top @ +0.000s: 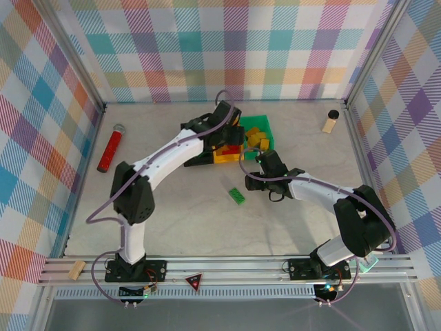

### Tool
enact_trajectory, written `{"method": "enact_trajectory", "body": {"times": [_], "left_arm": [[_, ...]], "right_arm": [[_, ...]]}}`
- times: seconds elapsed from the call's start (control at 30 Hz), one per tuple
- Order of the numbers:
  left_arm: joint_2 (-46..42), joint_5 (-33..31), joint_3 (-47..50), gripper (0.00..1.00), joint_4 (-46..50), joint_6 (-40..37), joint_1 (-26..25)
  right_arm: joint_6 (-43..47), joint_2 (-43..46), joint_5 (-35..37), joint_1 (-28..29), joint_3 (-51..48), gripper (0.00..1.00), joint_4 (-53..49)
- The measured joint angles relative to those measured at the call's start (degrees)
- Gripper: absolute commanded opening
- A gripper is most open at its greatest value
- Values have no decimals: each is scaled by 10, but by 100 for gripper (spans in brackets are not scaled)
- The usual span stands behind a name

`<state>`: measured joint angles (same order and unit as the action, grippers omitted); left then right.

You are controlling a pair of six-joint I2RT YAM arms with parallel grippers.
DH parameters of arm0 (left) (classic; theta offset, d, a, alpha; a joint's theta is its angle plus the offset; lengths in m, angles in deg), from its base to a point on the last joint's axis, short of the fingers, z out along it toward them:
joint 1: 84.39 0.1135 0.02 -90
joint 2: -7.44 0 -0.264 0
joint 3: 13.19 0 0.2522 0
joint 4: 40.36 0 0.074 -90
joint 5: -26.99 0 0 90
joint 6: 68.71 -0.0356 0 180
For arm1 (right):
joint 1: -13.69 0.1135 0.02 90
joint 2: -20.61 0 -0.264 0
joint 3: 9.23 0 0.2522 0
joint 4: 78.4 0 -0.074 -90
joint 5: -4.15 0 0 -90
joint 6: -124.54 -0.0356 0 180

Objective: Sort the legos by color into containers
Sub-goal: Place the lego in the container, then pick up the lego from the center of the table.

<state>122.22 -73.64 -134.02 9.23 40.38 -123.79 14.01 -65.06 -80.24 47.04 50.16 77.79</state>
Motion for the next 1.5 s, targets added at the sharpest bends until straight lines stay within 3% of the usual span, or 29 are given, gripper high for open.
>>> {"method": "enact_trajectory", "body": {"times": [0.13, 0.33, 0.4, 0.7, 0.9, 1.13, 1.2, 1.5], "left_arm": [[83, 27, -80, 68, 20, -10, 15], [131, 40, -111, 69, 34, -11, 40], [136, 40, -111, 78, 35, -10, 44], [144, 72, -96, 87, 29, -8, 48], [28, 82, 48, 88, 10, -7, 48], [-195, 53, 219, 89, -33, -7, 48], [-241, 41, 258, 89, -40, -7, 48], [-351, -26, 445, 86, -44, 6, 52]], "right_arm": [[-7, 17, -51, 1, -23, 66, 10], [-13, 51, -96, 11, -39, 66, 2], [-14, 54, -105, 19, -39, 67, 2], [-17, 0, -101, 63, -34, 67, -10], [-17, -63, -76, 83, 9, 63, -33], [-14, -111, -44, 107, 58, 31, -40], [-13, -114, -38, 110, 71, 27, -43], [-9, -125, -32, 114, 136, 25, -80]]}}
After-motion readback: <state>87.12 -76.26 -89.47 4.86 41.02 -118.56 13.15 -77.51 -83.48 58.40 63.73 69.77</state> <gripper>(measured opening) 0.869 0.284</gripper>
